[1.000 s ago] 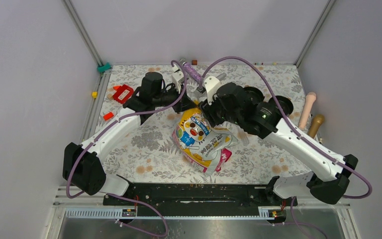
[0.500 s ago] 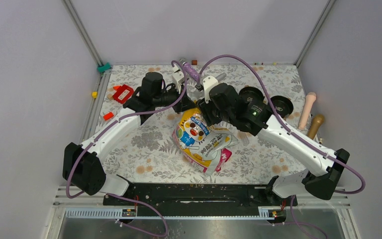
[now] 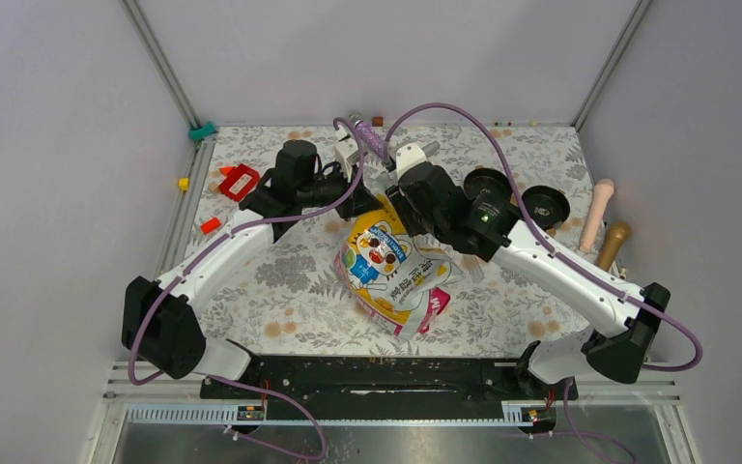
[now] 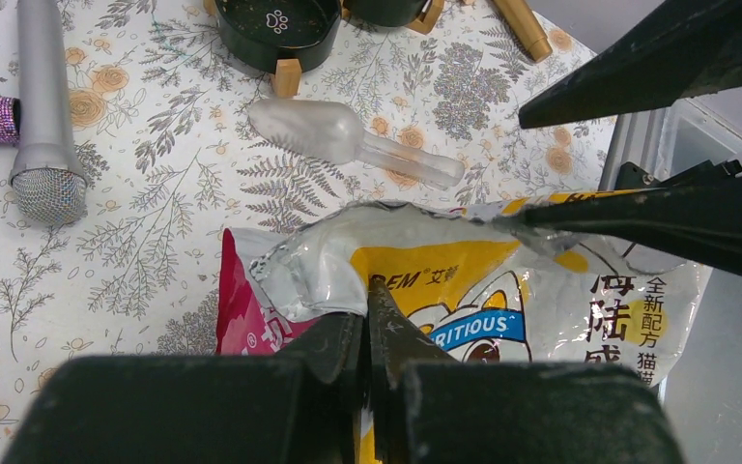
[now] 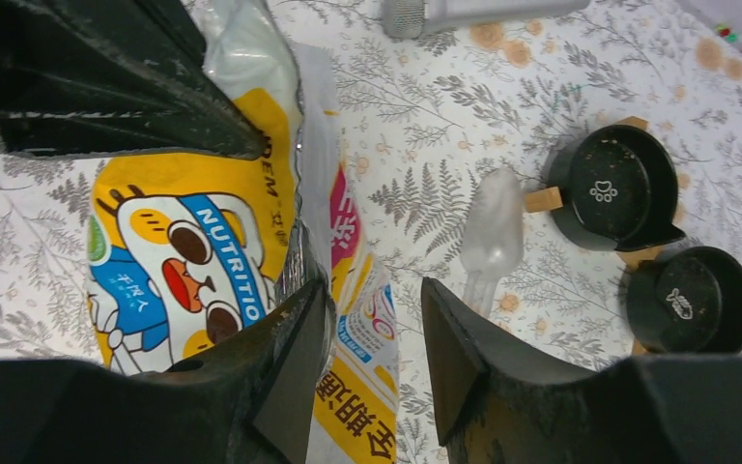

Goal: Serve the pet food
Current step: Open the pet food bag at the center of the board.

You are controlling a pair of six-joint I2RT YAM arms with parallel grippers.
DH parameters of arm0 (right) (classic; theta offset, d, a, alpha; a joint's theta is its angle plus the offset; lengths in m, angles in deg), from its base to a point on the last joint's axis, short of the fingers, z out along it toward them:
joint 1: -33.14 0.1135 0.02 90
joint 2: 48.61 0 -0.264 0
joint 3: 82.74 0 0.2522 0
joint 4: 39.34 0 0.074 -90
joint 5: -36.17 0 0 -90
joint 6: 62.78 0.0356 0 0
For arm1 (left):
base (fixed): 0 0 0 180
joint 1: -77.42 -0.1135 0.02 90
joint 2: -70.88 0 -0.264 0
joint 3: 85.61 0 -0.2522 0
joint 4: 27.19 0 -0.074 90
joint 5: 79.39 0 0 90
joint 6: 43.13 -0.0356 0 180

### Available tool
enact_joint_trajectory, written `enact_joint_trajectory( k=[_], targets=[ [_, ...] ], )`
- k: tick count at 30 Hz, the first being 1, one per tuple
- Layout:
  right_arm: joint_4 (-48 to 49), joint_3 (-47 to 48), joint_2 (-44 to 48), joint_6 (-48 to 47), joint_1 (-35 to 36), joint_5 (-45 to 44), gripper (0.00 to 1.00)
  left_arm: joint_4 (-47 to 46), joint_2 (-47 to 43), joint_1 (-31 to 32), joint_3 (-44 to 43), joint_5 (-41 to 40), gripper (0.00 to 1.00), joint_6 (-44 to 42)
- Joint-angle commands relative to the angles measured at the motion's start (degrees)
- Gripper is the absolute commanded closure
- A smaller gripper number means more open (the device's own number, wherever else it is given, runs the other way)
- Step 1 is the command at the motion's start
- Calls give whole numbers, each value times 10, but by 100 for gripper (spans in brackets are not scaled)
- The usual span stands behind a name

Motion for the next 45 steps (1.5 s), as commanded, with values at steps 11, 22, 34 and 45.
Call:
enact_joint_trajectory(
  k=[11, 22, 34, 45],
  targets=[
    [-50, 0, -30, -84, -12, 41, 55, -64, -52, 12, -30, 59, 100, -12],
    [-36, -38, 11, -82, -40, 51, 54, -61, -55, 12, -28, 69, 100, -22],
    [24, 39, -65, -133, -44, 158, 58, -61, -52, 15, -28, 82, 100, -22],
    [23, 15, -23, -119, -51, 143, 58, -57, -56, 16, -24, 79, 100, -41]
  ],
)
